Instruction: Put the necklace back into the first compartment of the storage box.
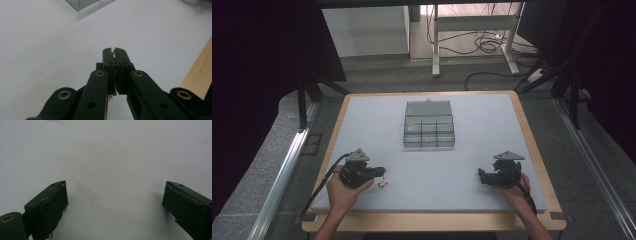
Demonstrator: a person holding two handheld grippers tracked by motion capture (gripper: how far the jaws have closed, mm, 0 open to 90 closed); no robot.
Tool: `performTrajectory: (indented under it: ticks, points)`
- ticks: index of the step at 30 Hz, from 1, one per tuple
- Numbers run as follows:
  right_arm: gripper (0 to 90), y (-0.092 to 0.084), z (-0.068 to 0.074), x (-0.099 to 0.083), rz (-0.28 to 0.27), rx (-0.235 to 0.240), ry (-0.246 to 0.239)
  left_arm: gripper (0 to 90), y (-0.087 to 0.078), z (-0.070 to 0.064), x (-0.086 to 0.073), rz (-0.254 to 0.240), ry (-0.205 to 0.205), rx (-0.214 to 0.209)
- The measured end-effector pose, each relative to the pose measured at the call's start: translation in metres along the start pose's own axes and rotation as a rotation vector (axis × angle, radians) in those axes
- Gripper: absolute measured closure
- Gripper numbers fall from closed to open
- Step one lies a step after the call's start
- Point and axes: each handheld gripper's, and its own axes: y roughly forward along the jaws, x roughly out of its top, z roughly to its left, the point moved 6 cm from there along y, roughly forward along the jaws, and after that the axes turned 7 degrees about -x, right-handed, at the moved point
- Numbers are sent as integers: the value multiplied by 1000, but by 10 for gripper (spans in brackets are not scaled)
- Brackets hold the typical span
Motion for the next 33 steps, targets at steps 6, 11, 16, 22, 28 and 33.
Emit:
performTrajectory:
  ticks: [6, 11, 16, 22, 28, 33]
  points:
    - [57, 0, 0, 0, 0, 0, 0, 888, -15, 4, 5, -54, -20, -9]
    - [57, 0, 0, 0, 0, 0, -1, 888, -20, 5, 10, -86, -47, -49]
    - [57, 0, 0, 0, 0, 0, 0, 888, -26, 8, 16, -93, -46, -40]
    - [57, 0, 0, 0, 0, 3, -2, 888, -41, 8, 34, -118, -31, -35]
    - [57, 0, 0, 0, 0, 3, -4, 888, -53, 7, 47, -139, -12, -31]
    - [57, 0, 0, 0, 0, 2, -2, 888, -63, 5, 62, -160, -4, -37]
